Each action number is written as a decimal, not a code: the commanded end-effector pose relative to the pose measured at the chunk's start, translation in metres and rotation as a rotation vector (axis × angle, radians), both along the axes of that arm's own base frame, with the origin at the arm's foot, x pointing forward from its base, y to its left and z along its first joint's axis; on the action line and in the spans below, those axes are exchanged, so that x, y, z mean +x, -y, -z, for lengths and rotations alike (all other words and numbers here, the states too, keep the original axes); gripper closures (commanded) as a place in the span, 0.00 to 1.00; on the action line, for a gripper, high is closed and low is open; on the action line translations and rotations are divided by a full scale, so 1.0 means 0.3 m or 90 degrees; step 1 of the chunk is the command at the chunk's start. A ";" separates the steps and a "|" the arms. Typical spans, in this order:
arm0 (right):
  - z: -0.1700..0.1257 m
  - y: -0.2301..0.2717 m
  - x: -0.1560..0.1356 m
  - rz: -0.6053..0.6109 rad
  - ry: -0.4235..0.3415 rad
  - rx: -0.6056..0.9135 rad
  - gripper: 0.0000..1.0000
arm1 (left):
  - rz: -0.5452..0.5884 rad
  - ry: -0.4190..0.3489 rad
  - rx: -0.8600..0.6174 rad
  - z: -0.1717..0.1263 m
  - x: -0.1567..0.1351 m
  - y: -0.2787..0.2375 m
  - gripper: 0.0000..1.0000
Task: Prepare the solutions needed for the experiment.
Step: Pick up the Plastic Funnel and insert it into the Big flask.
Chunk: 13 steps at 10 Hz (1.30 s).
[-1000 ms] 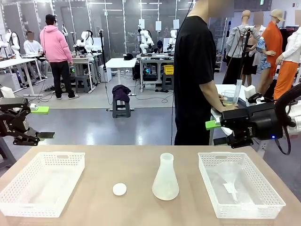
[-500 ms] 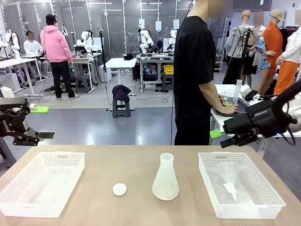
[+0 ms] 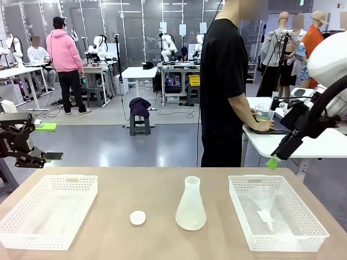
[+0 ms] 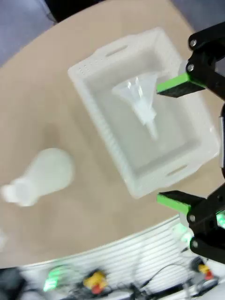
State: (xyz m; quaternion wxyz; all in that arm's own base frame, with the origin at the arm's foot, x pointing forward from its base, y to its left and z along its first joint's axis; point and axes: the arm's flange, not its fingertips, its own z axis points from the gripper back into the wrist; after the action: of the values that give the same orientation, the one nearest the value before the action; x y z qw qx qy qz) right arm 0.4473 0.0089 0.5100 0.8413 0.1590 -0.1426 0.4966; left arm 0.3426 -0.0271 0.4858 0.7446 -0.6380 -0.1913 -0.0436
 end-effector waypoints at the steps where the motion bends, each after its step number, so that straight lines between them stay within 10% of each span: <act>1: 0.011 0.027 0.080 -0.095 0.052 -0.059 0.00 | 0.000 -0.002 -0.017 -0.008 0.005 0.006 0.00; 13: 0.059 -0.001 0.224 -0.206 0.050 -0.172 0.00 | 0.000 -0.002 -0.017 -0.008 0.005 0.006 0.00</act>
State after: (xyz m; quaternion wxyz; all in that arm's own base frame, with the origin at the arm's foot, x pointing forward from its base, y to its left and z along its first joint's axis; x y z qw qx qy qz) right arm 0.4985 0.0133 0.4956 0.7651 0.0473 -0.0863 0.6363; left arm 0.3426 -0.0271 0.4857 0.7447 -0.6380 -0.1912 -0.0435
